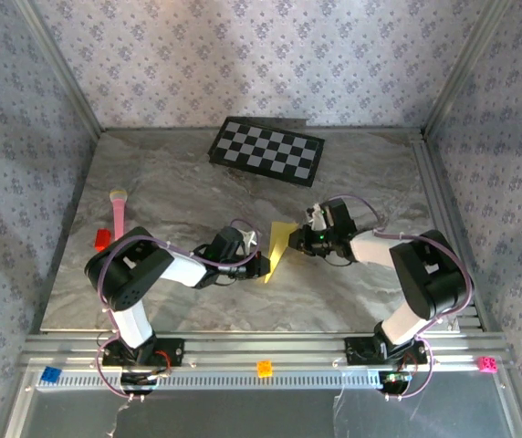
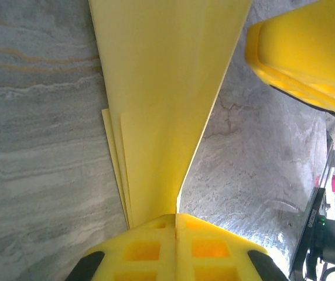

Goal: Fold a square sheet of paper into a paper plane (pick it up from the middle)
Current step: Fold the wing for the fifth time at the center of the table.

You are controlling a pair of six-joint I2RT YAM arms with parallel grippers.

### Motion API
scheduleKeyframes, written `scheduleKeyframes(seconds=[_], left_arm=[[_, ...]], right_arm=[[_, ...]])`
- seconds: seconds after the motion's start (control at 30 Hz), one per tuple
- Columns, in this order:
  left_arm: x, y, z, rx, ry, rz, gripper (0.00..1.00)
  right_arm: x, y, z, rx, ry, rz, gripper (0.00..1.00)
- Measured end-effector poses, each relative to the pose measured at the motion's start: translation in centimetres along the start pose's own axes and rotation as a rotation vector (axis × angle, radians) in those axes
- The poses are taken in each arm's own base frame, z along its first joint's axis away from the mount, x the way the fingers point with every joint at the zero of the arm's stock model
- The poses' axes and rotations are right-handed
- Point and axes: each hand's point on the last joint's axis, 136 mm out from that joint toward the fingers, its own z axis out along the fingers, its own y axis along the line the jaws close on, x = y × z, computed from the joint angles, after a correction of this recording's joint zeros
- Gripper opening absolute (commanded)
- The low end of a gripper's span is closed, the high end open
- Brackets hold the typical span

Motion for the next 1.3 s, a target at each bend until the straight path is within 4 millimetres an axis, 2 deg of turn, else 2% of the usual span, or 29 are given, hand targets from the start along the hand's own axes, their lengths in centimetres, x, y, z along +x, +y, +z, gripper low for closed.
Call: scheduleKeyframes(seconds=[0.13,0.3,0.57,0.8,1.0,1.17,1.3], left_arm=[[0.0,0.0,0.0,0.000,-0.001,-0.001,0.00],[0.0,0.0,0.0,-0.002,-0.001,-0.001,0.00],[0.0,0.0,0.0,-0.001,-0.001,-0.001,0.00],[0.1,-0.1,0.0,0.006,0.006,0.007,0.12],[0.6,-0.6,-0.2,0.005,0.021,0.036,0.17],[1.6,-0.6,-0.5,-0.016,0.055,0.048,0.14],[2.2,-0.3,-0.7,-0.034,0.078,0.057,0.05]], right_arm=[[0.0,0.5,1.2,-0.013,0.034,-0.019,0.14],[0.1,0.3,2.4,-0.012,0.066,-0.011,0.14],[-0.1,-0.2,3.2,-0.001,0.079,0.001,0.14],[-0.1,-0.6,3.7,0.004,0.090,0.019,0.14],[-0.1,-0.7,3.7,0.007,0.092,0.028,0.14],[-0.1,-0.7,3.7,0.012,0.096,0.032,0.14],[-0.1,-0.7,3.7,0.015,0.099,0.035,0.14]])
